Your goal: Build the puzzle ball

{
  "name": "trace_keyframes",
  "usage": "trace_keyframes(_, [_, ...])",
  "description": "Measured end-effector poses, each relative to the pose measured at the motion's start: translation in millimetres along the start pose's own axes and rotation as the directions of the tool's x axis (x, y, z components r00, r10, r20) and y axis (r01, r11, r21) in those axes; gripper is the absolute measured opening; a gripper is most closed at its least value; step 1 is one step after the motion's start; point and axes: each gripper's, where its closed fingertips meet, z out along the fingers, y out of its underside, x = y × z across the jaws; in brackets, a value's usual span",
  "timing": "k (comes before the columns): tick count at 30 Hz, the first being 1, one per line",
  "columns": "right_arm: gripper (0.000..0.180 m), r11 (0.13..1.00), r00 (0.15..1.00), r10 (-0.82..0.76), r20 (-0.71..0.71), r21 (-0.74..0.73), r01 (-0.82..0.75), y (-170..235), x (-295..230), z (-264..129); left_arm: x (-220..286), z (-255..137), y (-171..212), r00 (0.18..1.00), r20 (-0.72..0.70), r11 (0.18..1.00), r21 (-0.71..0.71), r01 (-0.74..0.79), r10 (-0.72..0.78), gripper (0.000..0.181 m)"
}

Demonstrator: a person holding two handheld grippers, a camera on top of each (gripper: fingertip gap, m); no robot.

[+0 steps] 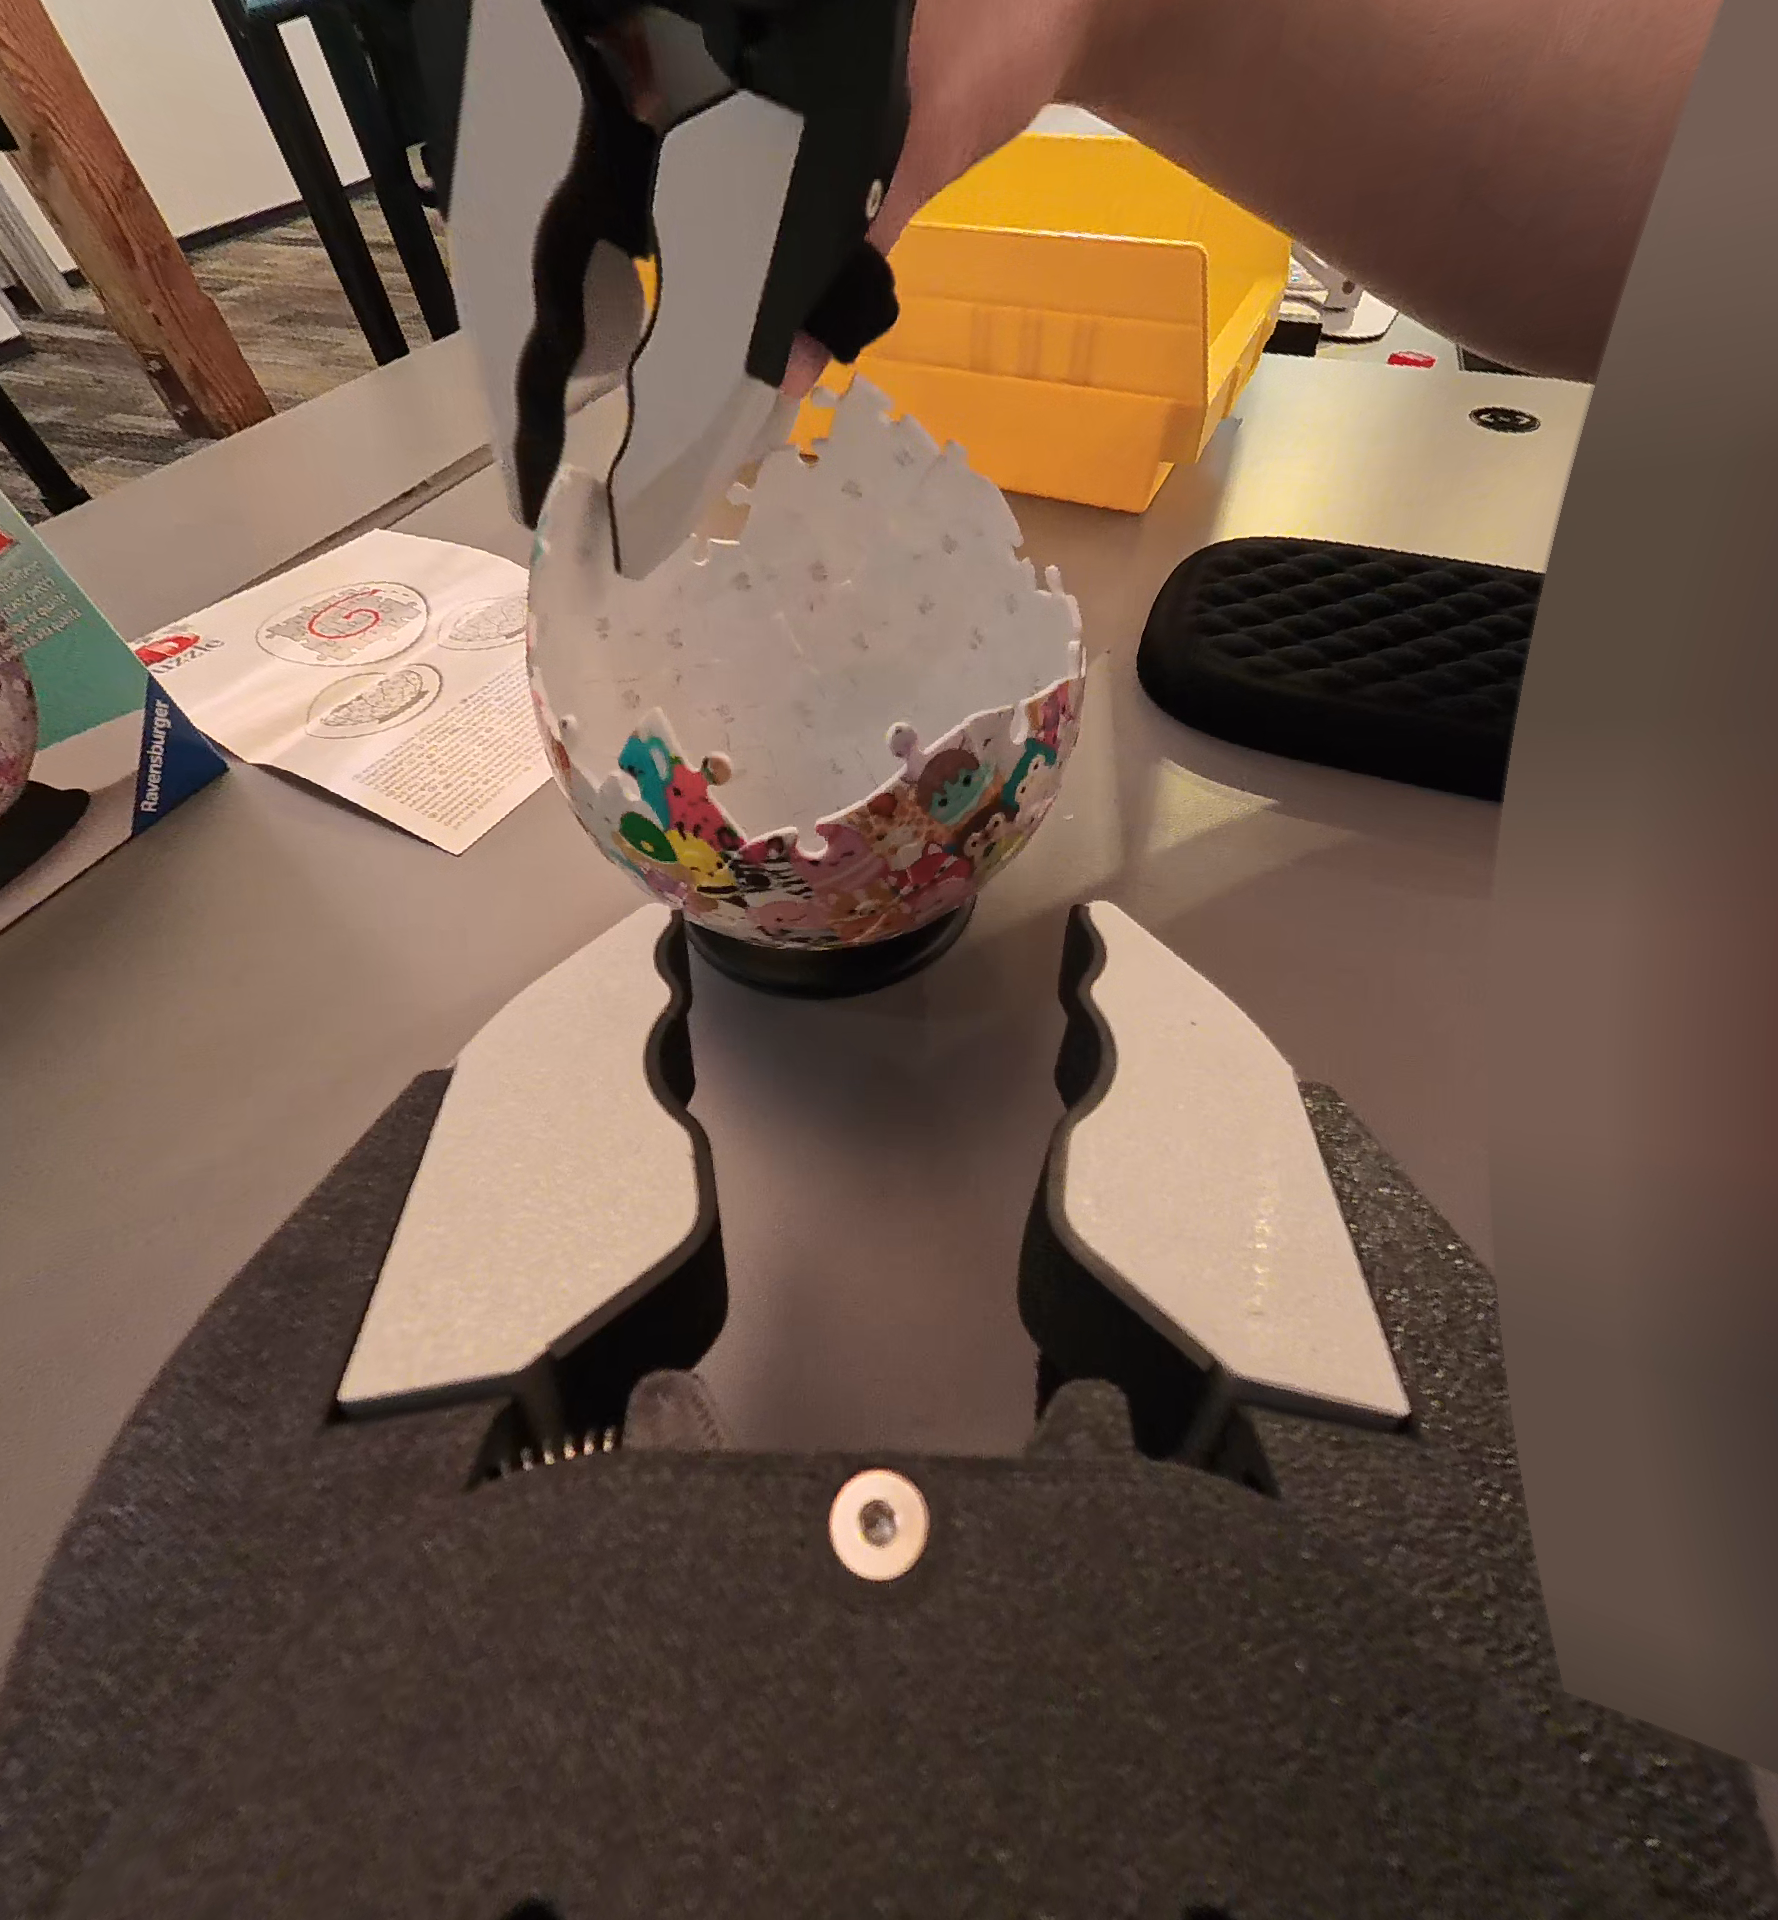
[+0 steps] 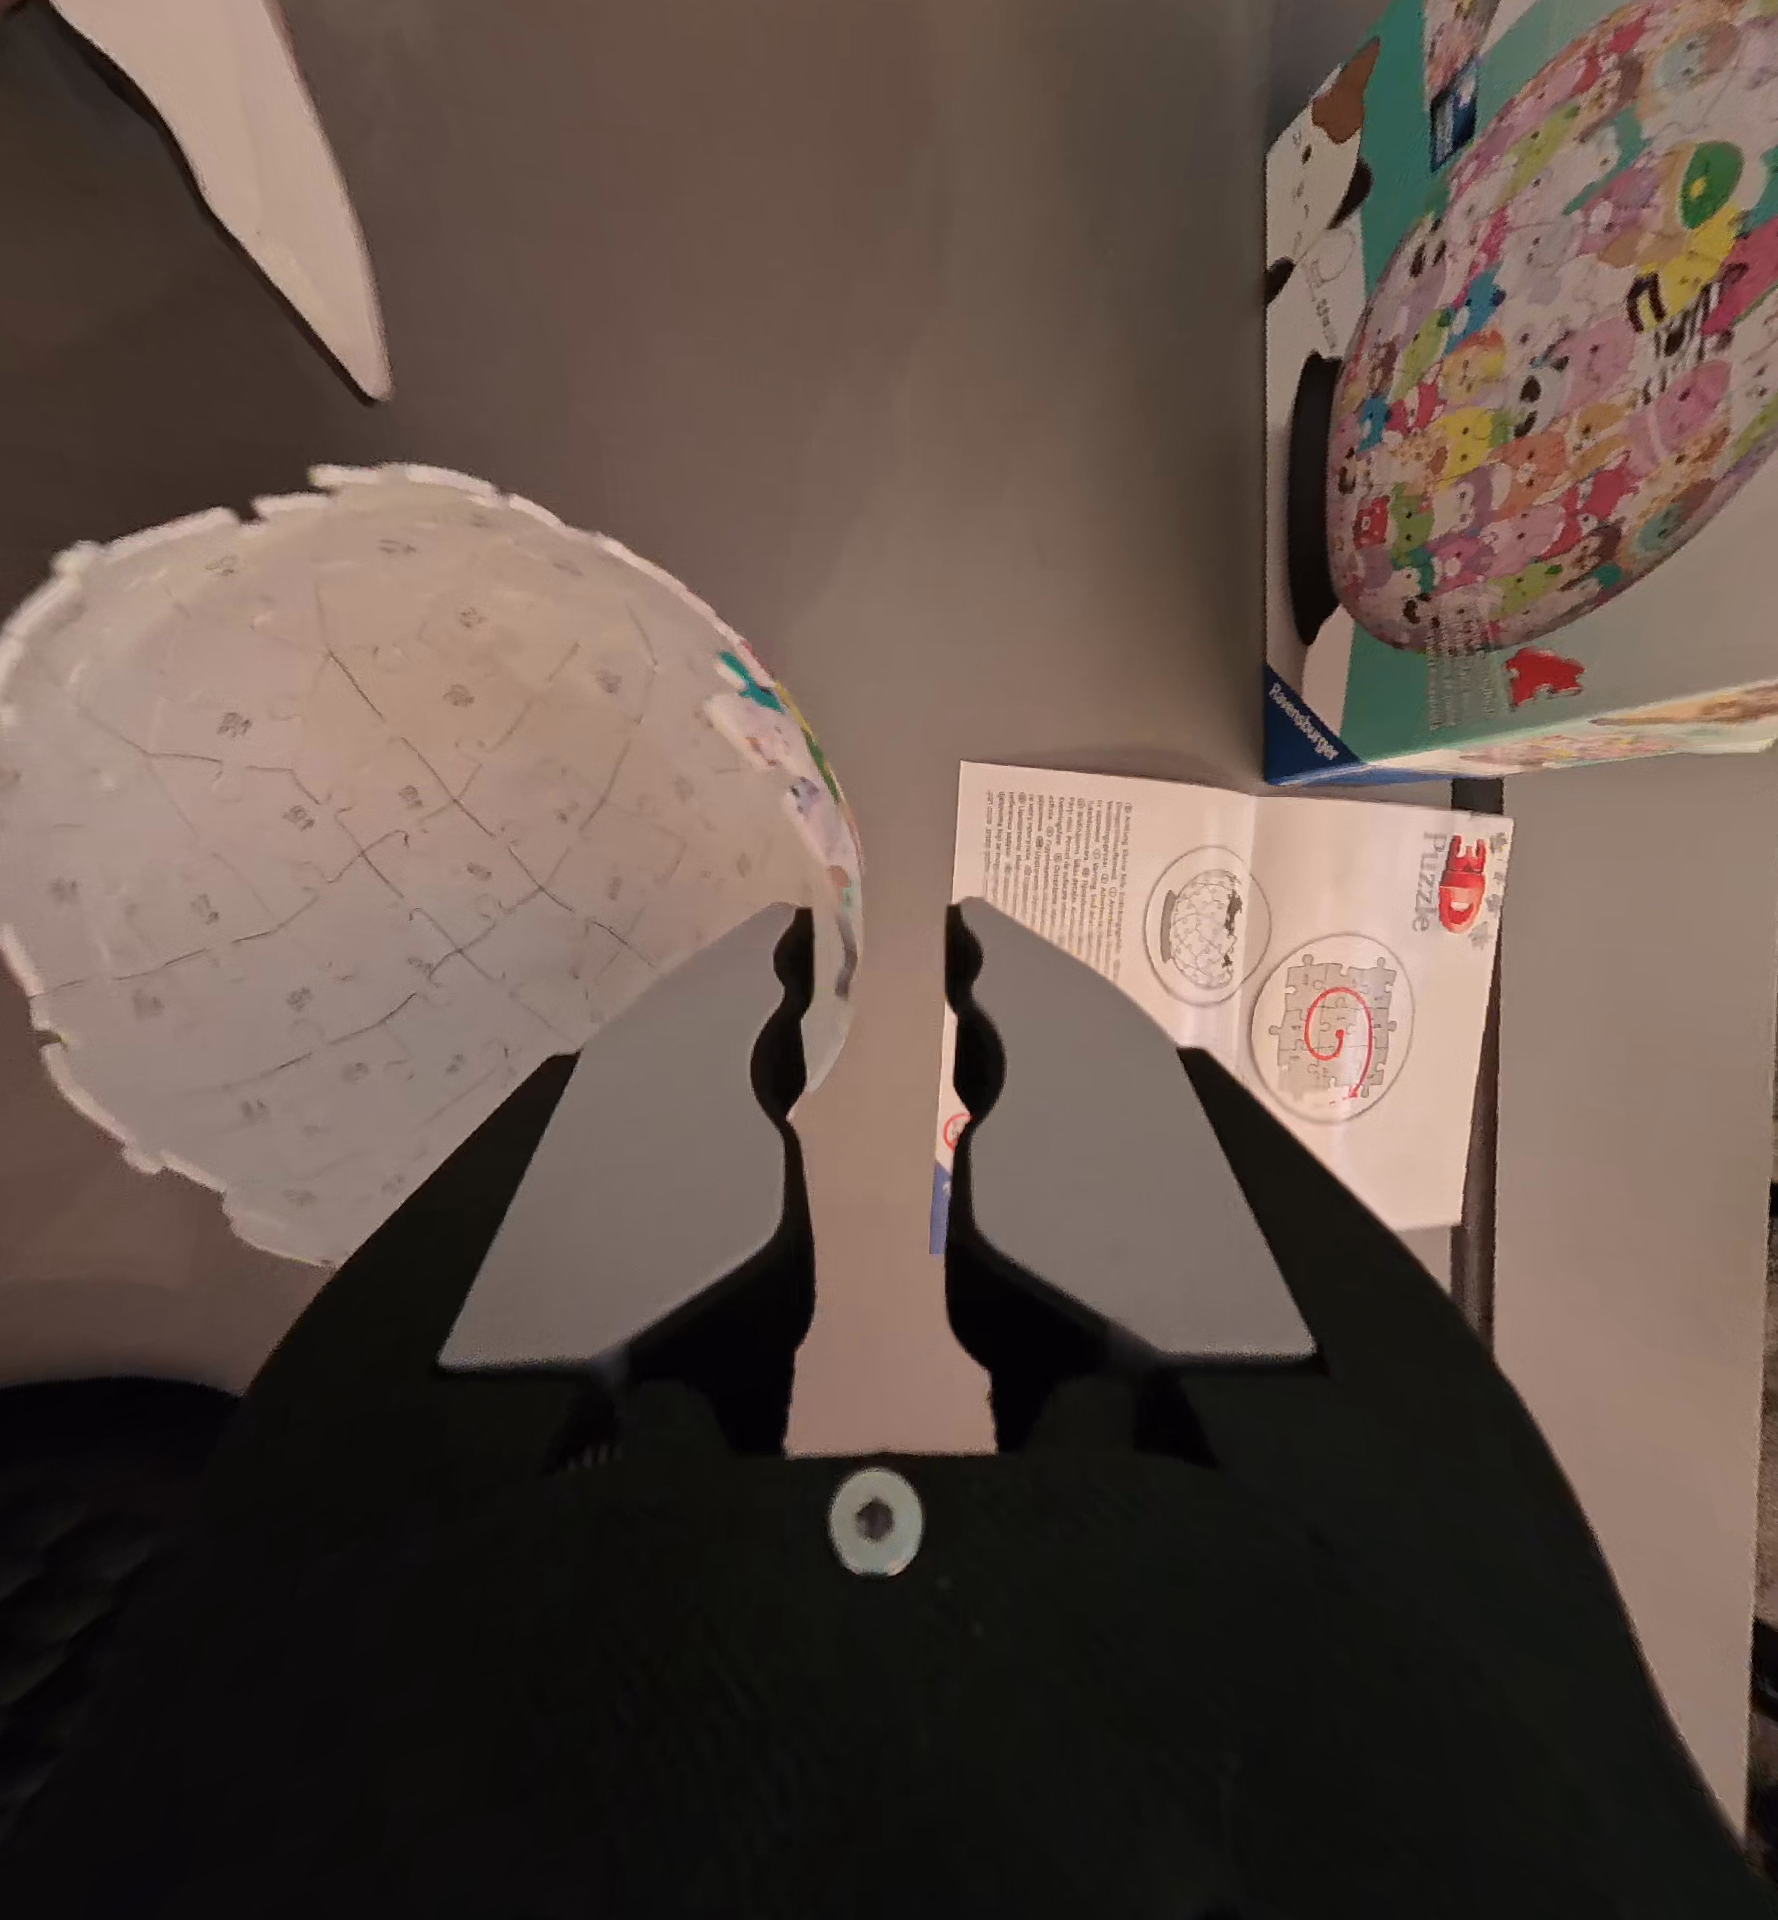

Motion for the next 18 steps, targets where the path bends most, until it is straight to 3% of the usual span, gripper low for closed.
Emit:
trace_keyframes(5, [0.024,0.996,0.996,-0.085,-0.005,0.035,0.085,-15.2,-3.1,-2.0,-0.6,0.5,0.8,1.000,-0.001,1.000,-0.003,0.005,-0.005,0.068])
trace_keyframes(13, [0.004,0.987,0.987,-0.161,-0.017,-0.024,0.161,-14.3,-3.1,3.7,-1.5,0.2,1.3,1.000,0.002,1.000,-0.004,0.002,-0.002,0.068])
trace_keyframes(17, [0.006,0.991,0.992,-0.129,0.007,-0.017,0.130,-13.8,-3.9,5.4,-1.8,-0.3,0.7,1.000,0.001,1.000,-0.002,0.004,-0.004,0.068])
trace_keyframes(18, [0.017,0.993,0.993,-0.116,-0.005,-0.013,0.116,-14.6,-1.3,6.0,-1.6,-0.3,0.5,1.000,0.001,1.000,-0.001,0.004,-0.004,0.068])
